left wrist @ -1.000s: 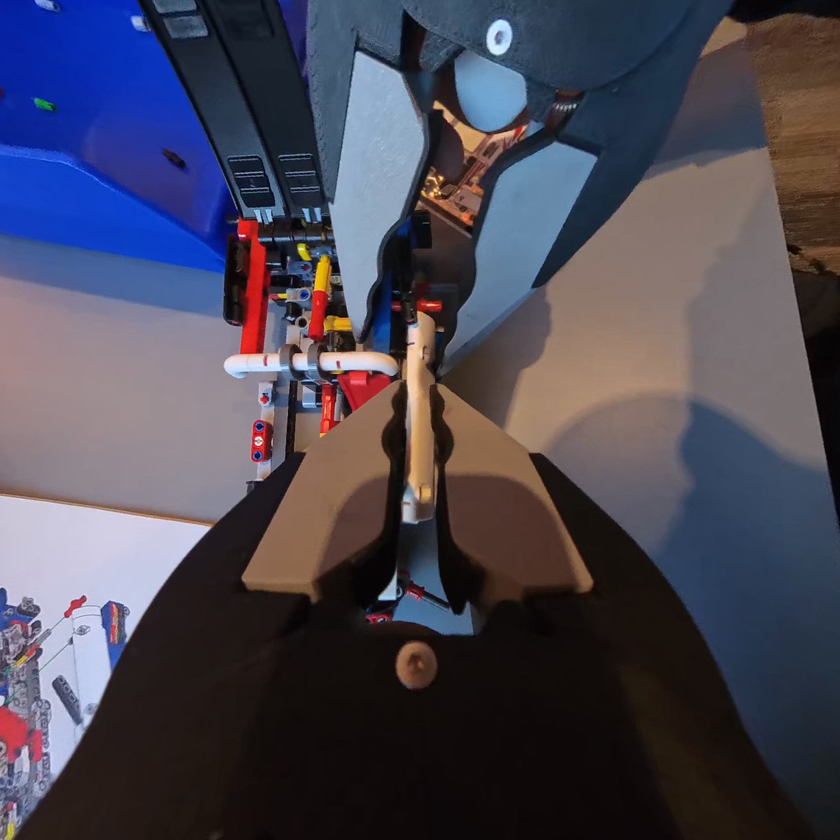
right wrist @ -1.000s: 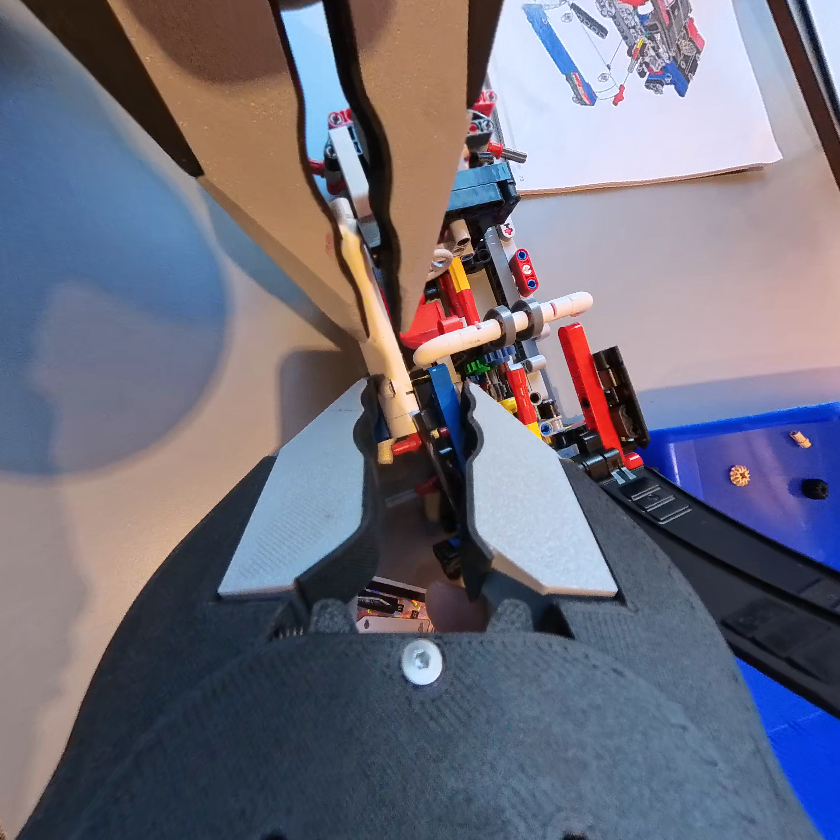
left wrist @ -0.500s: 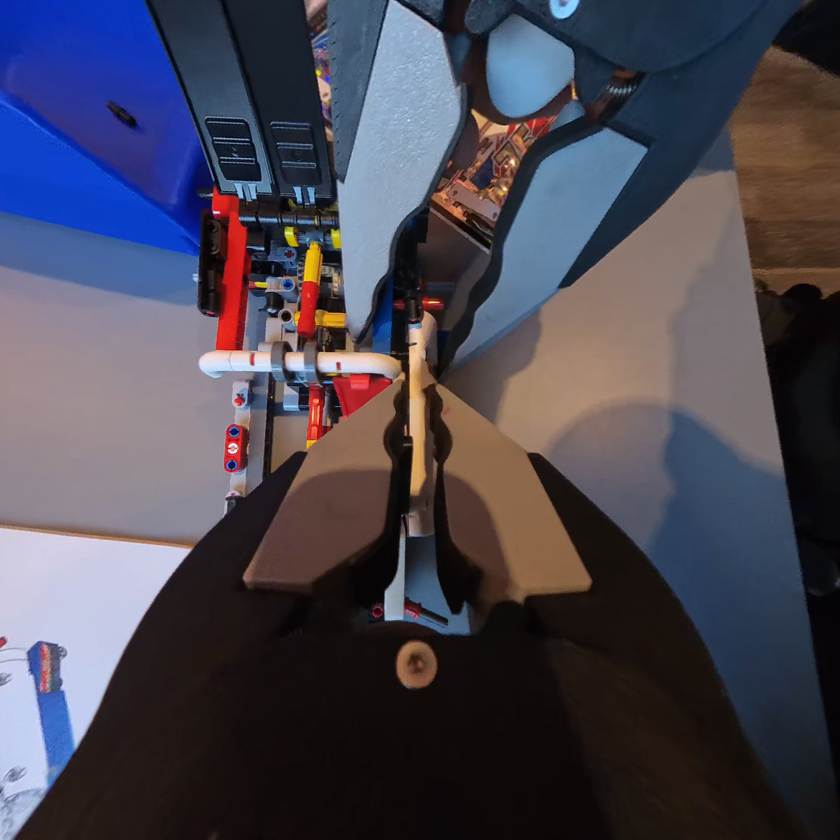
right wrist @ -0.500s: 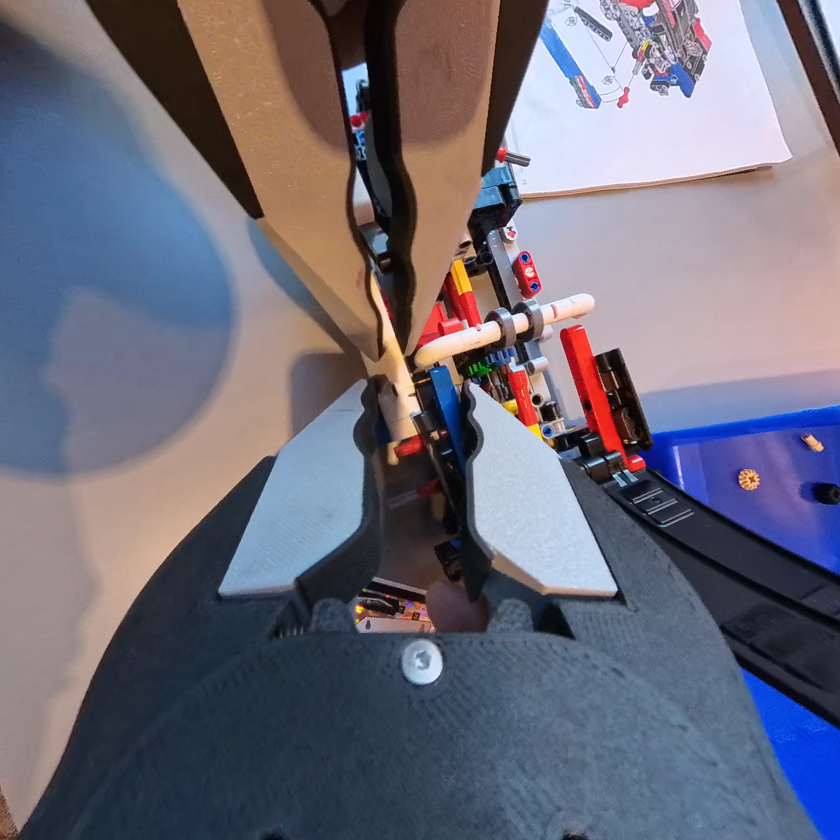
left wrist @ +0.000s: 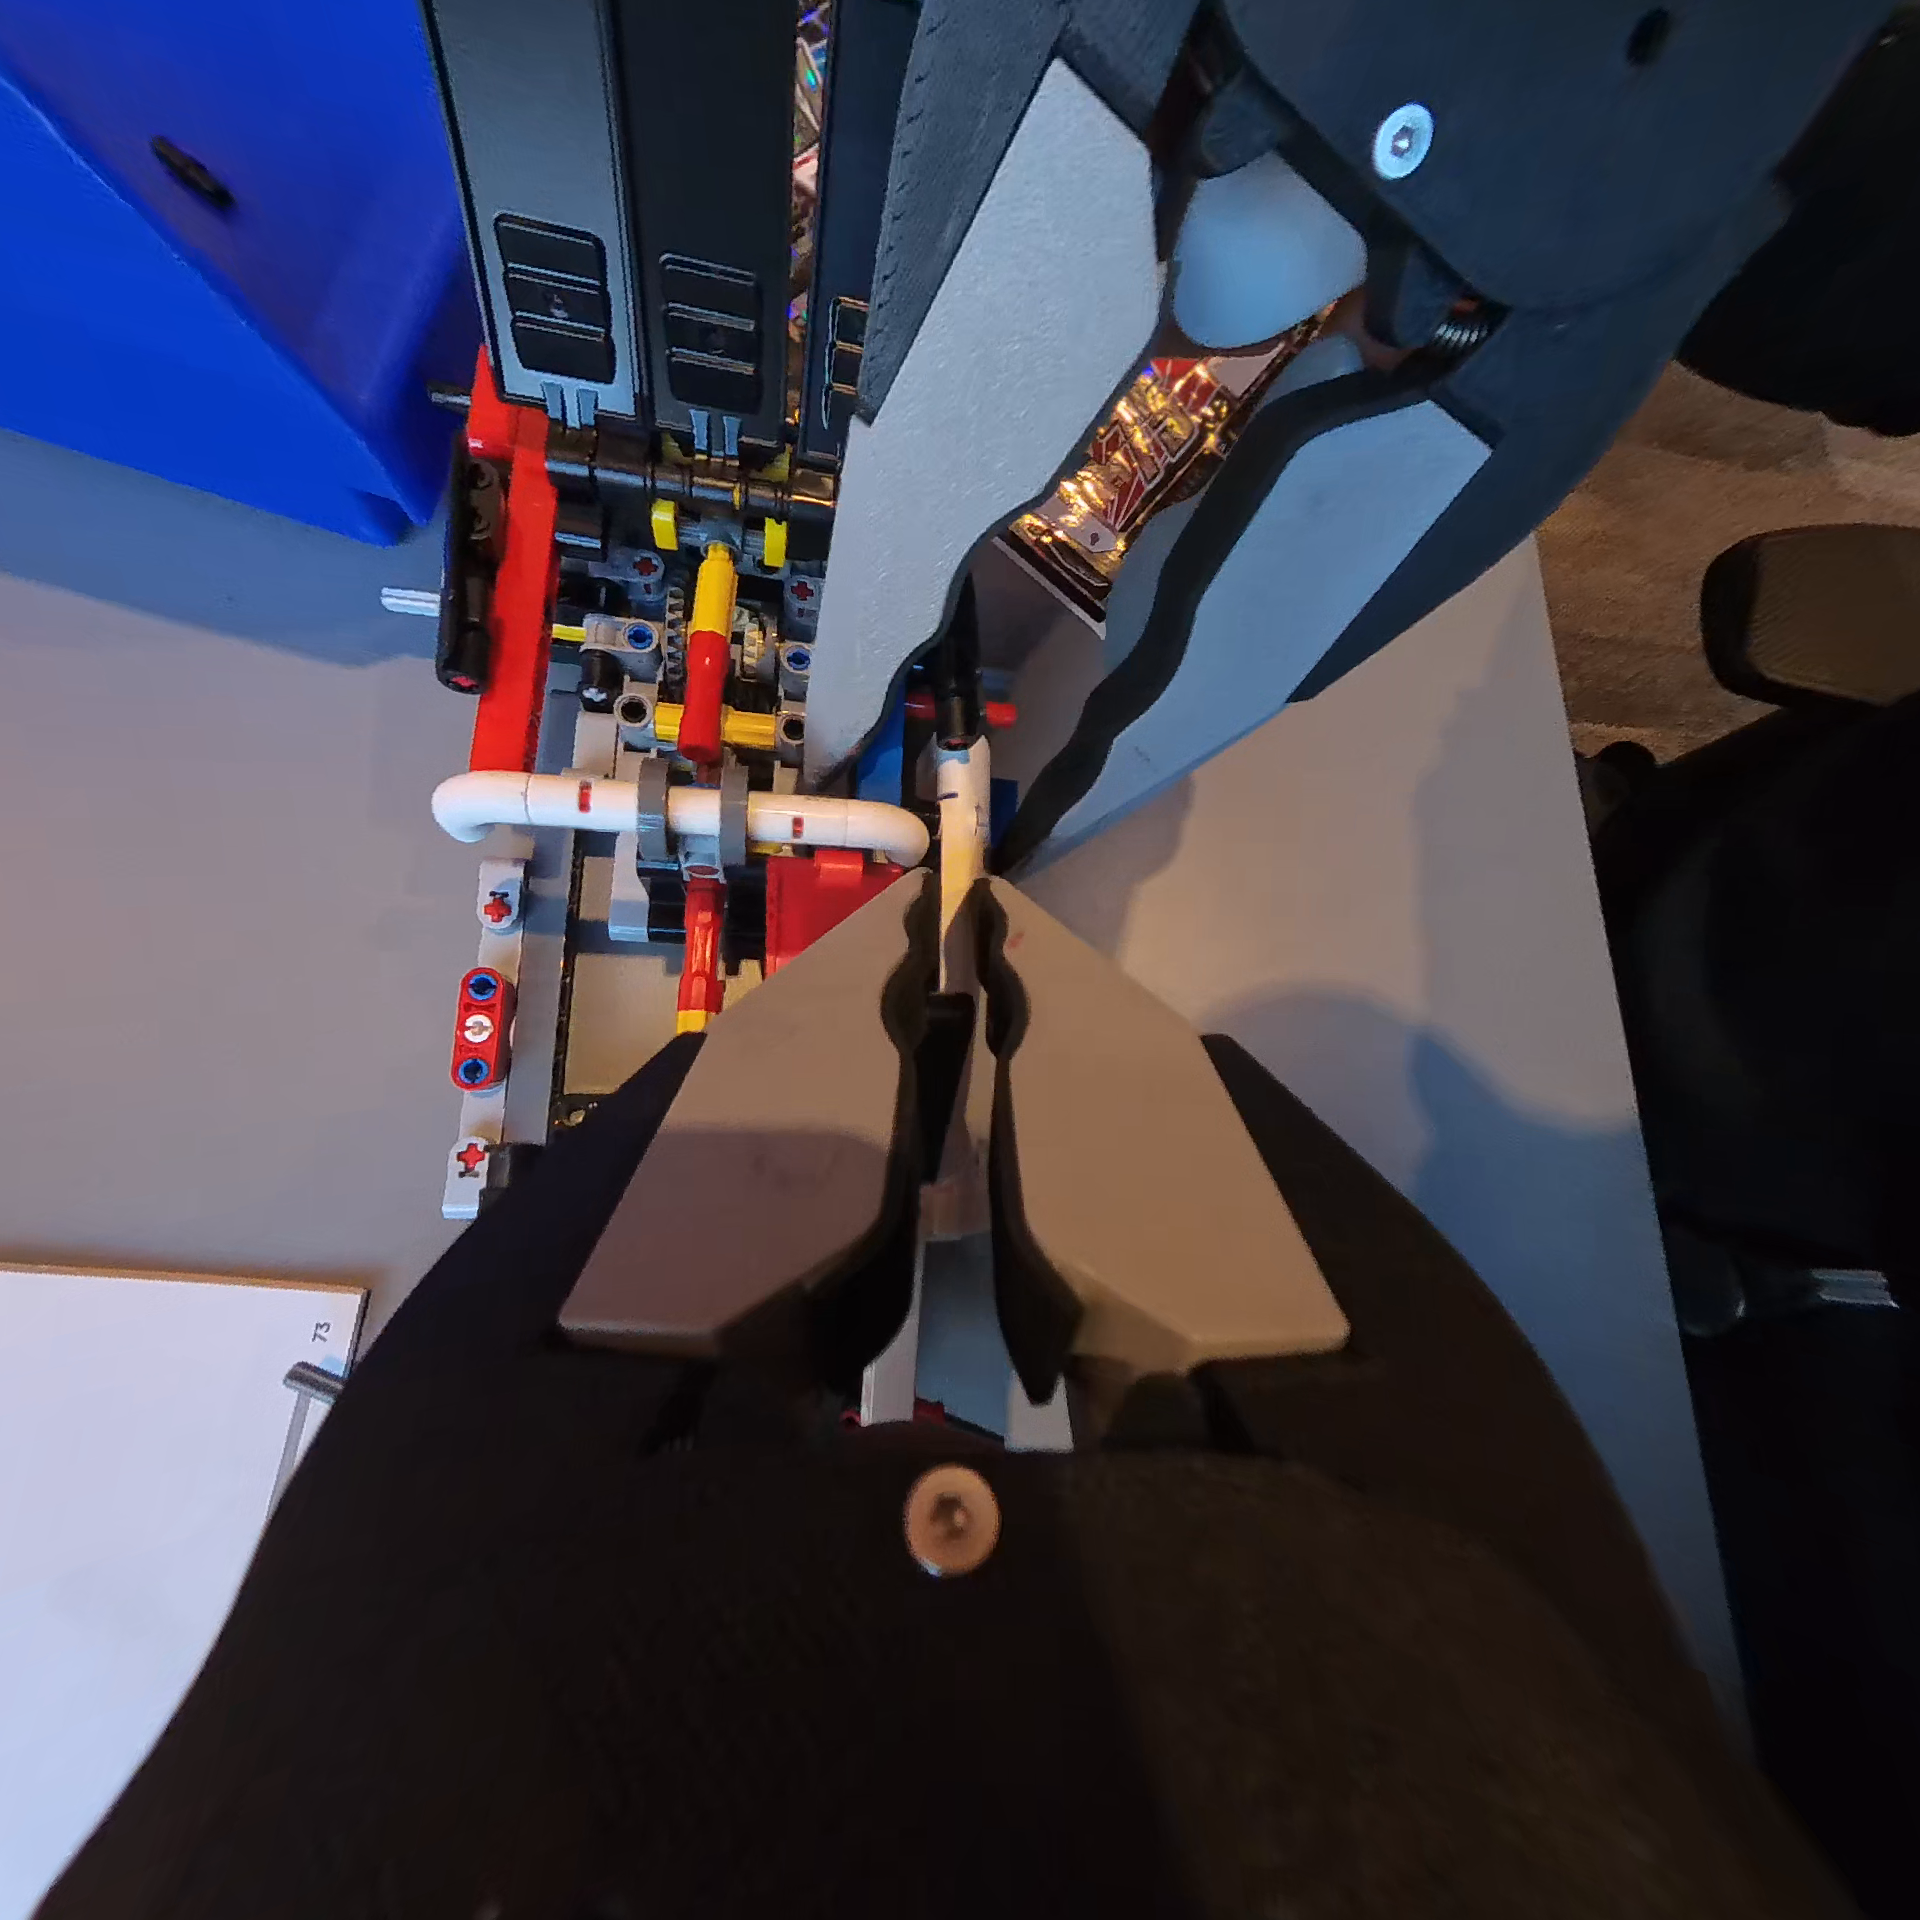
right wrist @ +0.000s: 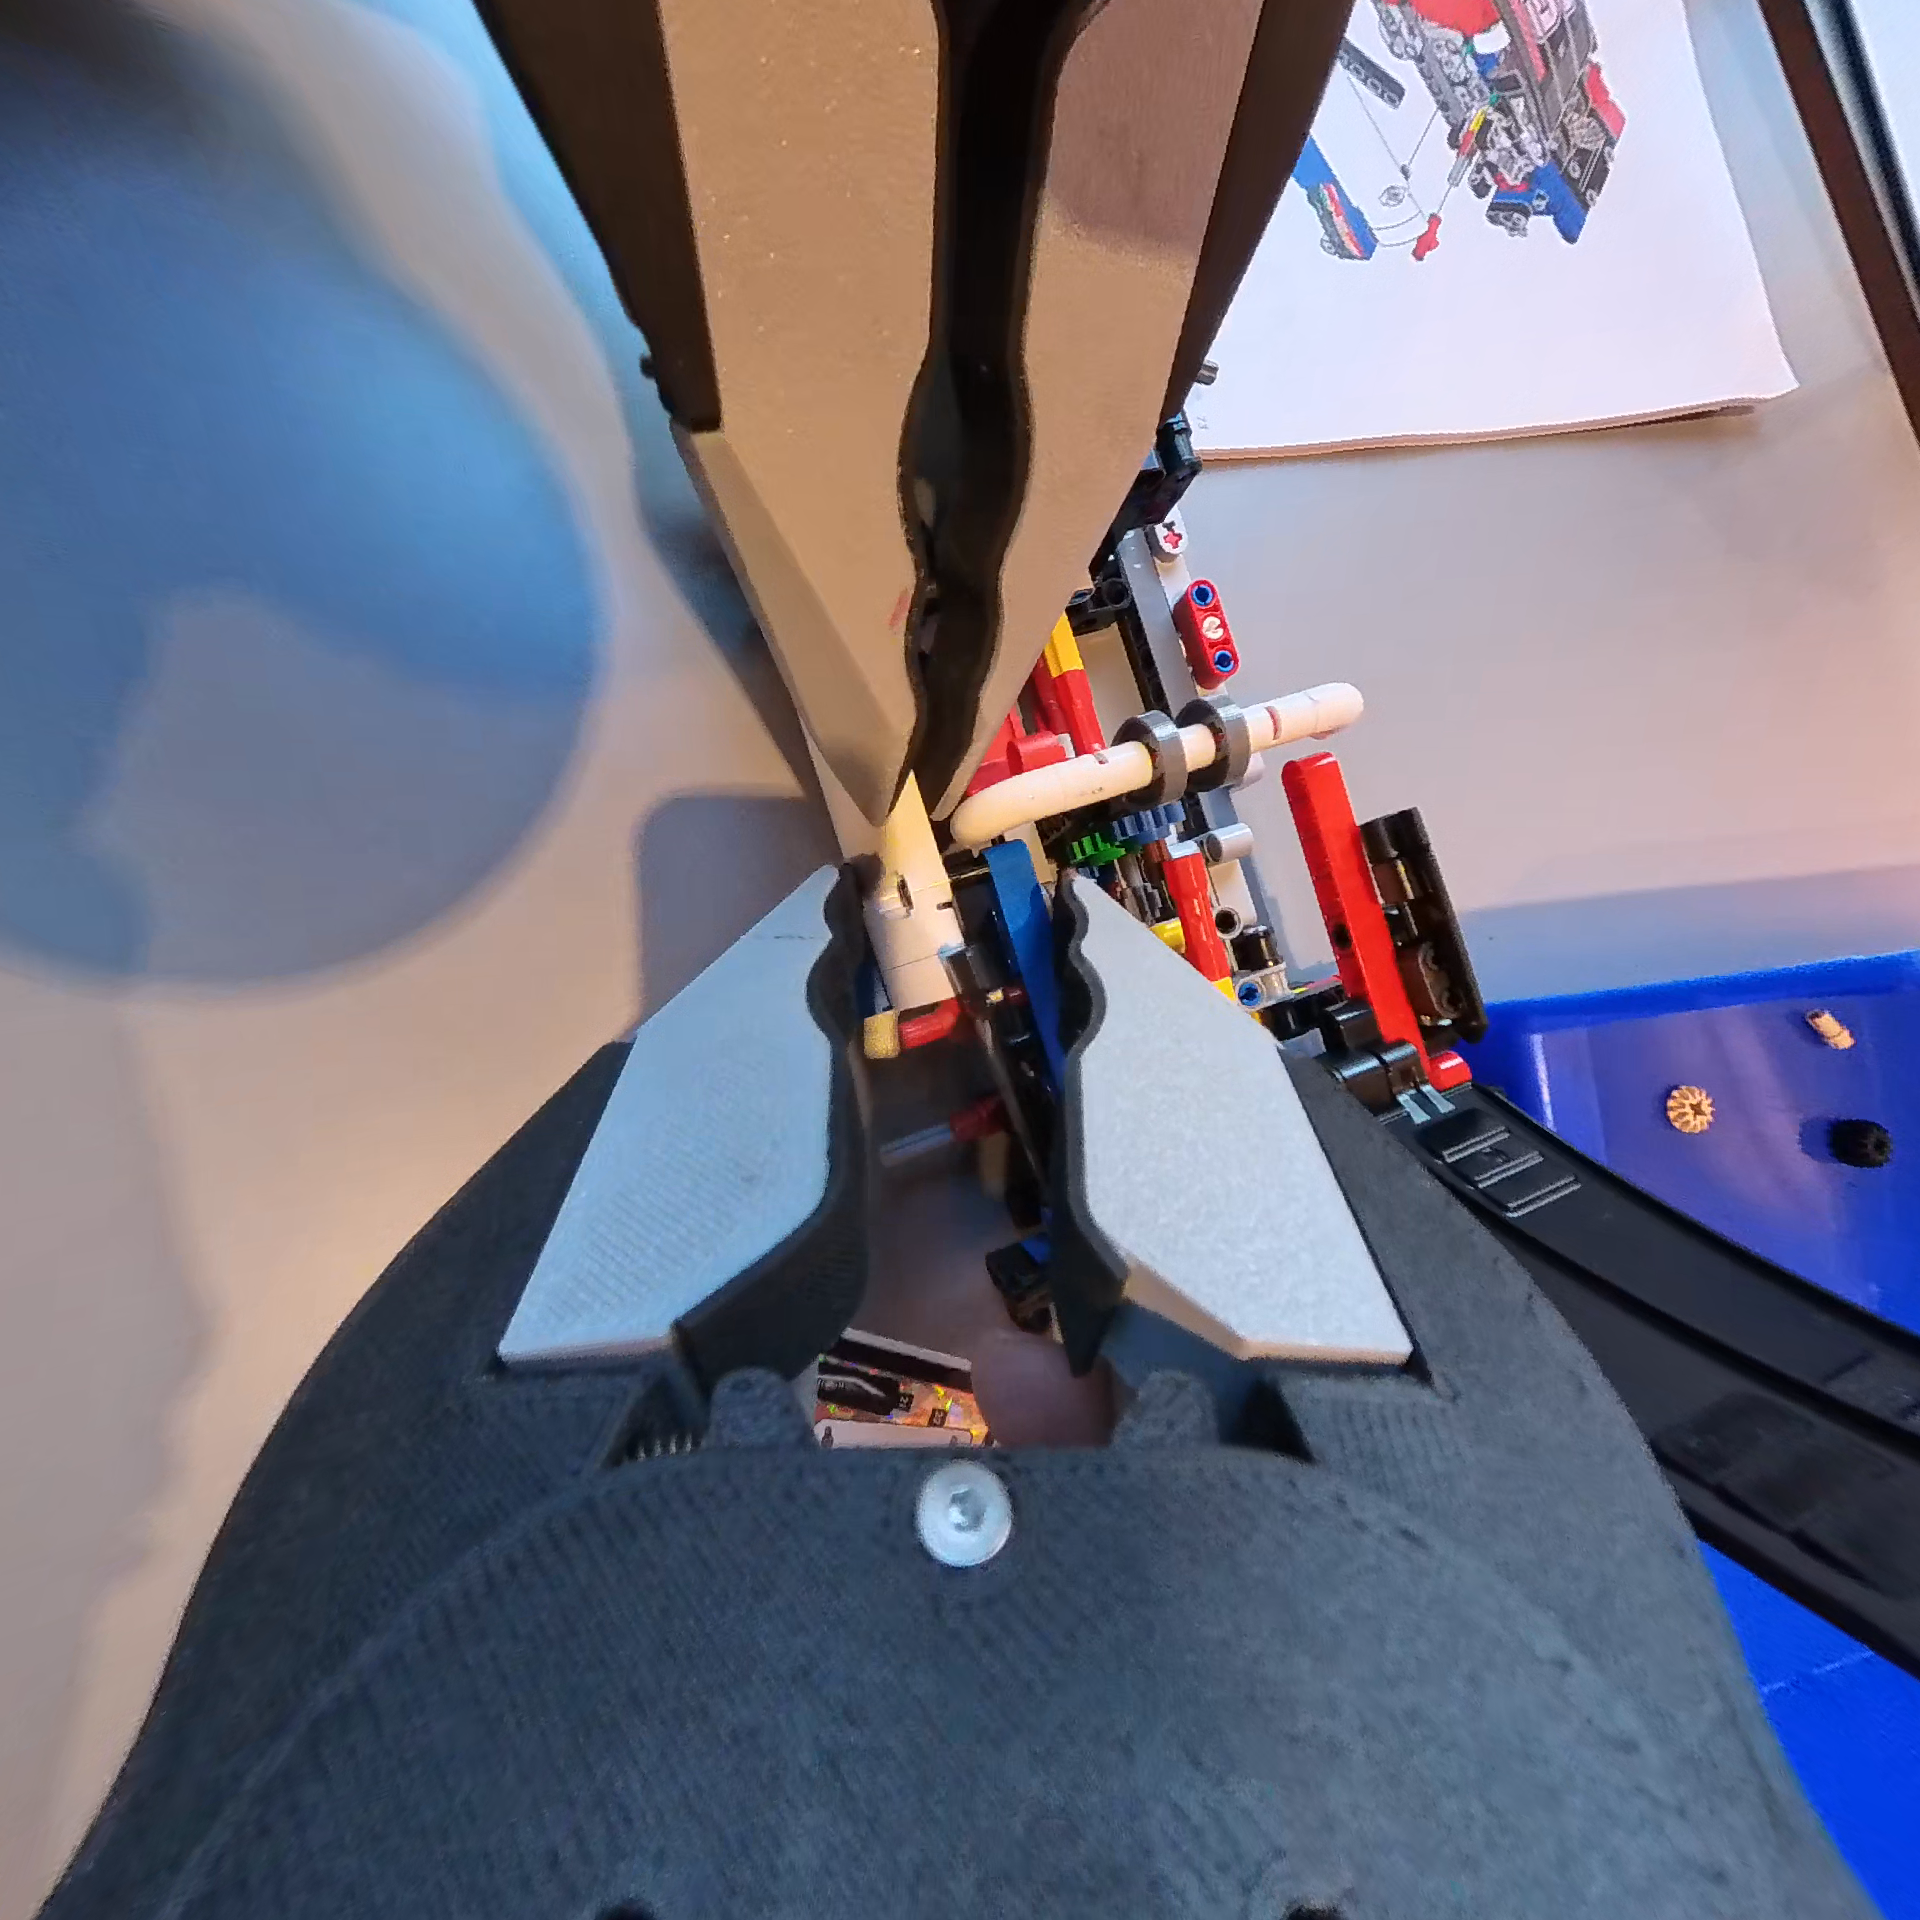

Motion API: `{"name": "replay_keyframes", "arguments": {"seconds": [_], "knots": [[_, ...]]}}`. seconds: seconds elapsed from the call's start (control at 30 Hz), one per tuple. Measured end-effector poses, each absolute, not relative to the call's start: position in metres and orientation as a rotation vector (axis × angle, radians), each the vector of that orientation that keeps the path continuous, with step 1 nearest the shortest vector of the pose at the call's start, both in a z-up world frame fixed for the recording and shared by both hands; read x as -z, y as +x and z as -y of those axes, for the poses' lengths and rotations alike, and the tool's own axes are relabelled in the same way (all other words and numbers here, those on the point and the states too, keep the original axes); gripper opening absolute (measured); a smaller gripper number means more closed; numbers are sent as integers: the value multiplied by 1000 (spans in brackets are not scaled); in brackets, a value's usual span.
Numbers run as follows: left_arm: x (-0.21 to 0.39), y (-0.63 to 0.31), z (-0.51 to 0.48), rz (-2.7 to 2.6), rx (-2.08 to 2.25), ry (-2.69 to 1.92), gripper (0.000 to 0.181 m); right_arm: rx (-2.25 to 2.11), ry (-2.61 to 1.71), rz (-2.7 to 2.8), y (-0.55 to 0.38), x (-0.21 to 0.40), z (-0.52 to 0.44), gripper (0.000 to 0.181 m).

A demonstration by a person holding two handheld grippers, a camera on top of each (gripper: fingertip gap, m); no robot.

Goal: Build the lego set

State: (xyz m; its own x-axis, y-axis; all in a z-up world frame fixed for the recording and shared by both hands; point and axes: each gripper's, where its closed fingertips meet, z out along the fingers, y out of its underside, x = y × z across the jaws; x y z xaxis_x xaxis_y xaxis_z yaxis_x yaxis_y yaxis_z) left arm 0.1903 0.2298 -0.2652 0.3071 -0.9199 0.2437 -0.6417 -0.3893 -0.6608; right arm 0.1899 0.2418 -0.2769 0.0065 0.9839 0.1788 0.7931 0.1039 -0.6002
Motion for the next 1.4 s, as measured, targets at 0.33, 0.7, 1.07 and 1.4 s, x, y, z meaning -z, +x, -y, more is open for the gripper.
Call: {"name": "replay_keyframes", "arguments": {"seconds": [0.33, 0.7, 1.07, 1.4], "knots": [[265, 187, -234, -1372, 851, -2126, 3, -450, -1724, 1819, 187, 276, -245, 32], [264, 188, -234, -1323, 987, -2147, 2, -422, -1696, 1854, 188, 276, -245, 33], [264, 187, -235, -1266, 1109, -2181, 2, -461, -1696, 1875, 183, 274, -243, 31], [264, 187, -236, -1345, 1003, -2122, 2, -446, -1685, 1912, 184, 274, -245, 29]]}}
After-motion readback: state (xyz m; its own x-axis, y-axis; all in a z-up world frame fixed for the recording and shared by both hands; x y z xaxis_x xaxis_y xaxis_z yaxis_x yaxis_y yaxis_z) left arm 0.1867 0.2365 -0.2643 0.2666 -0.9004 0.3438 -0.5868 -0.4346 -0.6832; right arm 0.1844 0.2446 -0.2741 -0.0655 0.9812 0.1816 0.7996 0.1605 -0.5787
